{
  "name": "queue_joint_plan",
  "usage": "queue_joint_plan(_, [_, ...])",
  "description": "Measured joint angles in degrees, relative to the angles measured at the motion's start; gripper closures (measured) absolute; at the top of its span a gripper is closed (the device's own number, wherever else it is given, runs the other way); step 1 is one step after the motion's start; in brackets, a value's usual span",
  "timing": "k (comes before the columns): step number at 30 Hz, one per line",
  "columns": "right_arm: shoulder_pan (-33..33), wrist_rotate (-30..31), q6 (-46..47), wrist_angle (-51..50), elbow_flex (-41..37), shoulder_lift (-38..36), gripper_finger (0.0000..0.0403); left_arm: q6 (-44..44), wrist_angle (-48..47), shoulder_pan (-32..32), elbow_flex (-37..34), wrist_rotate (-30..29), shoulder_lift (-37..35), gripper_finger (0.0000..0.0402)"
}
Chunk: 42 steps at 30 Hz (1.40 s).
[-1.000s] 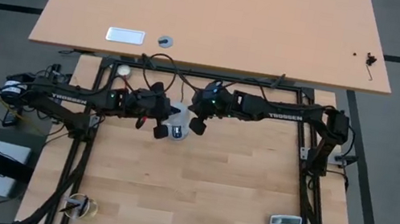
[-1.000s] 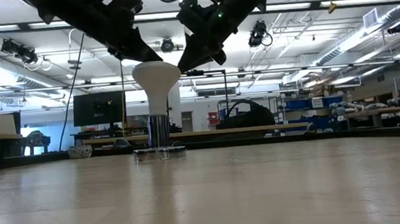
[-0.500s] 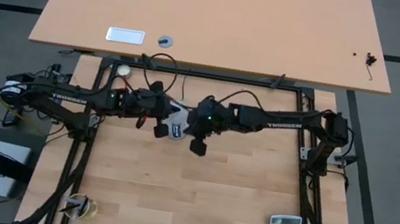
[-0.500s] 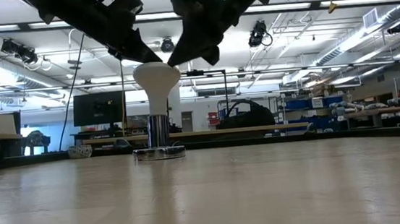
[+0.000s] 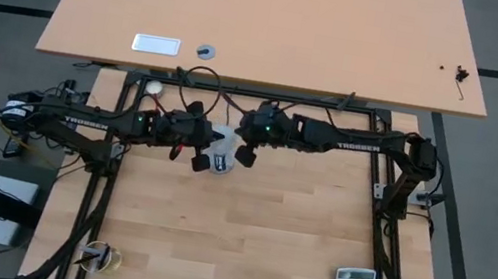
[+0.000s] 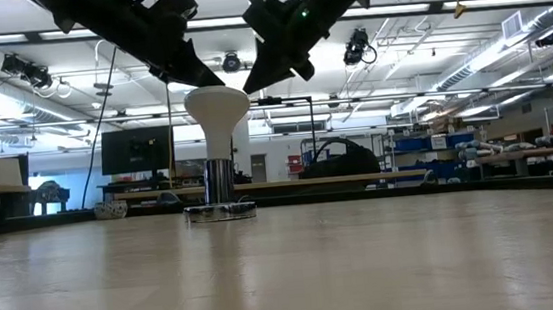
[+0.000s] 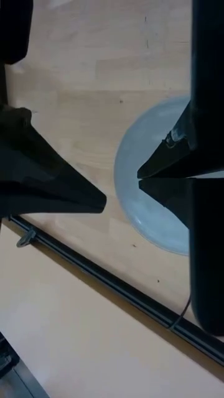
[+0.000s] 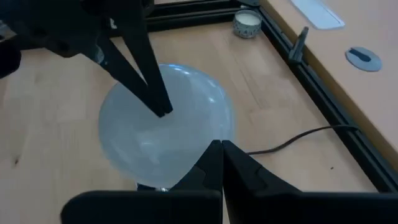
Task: Screw lightbulb
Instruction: Insert the white light bulb into the silver lamp
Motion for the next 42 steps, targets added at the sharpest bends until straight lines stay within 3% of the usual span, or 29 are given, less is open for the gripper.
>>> queue_joint_plan(11, [-0.8, -3.0, -0.3, 0.3, 0.0, 0.0, 0.0394, 0.0, 0.1, 0.0, 0.0, 0.3, 0.0, 0.0402])
queue_joint_plan(16, [-1.2, -7.9, 1.1, 1.7, 0.0, 0.0, 0.0394, 0.0, 0.4, 0.0, 0.0, 0.3, 0.0, 0.0402])
queue_joint_plan(28, [-1.1, -8.5, -2.2, -12.5, 11.1, -0.1, 0.0394, 0.0, 0.4, 0.0, 0.0, 0.3, 0.0, 0.0402])
queue_joint_plan(42, [-1.7, -10.7, -1.4, -15.5, 11.4, 2.0, 0.0394, -0.1, 0.7, 0.0, 0.0, 0.9, 0.1, 0.0402])
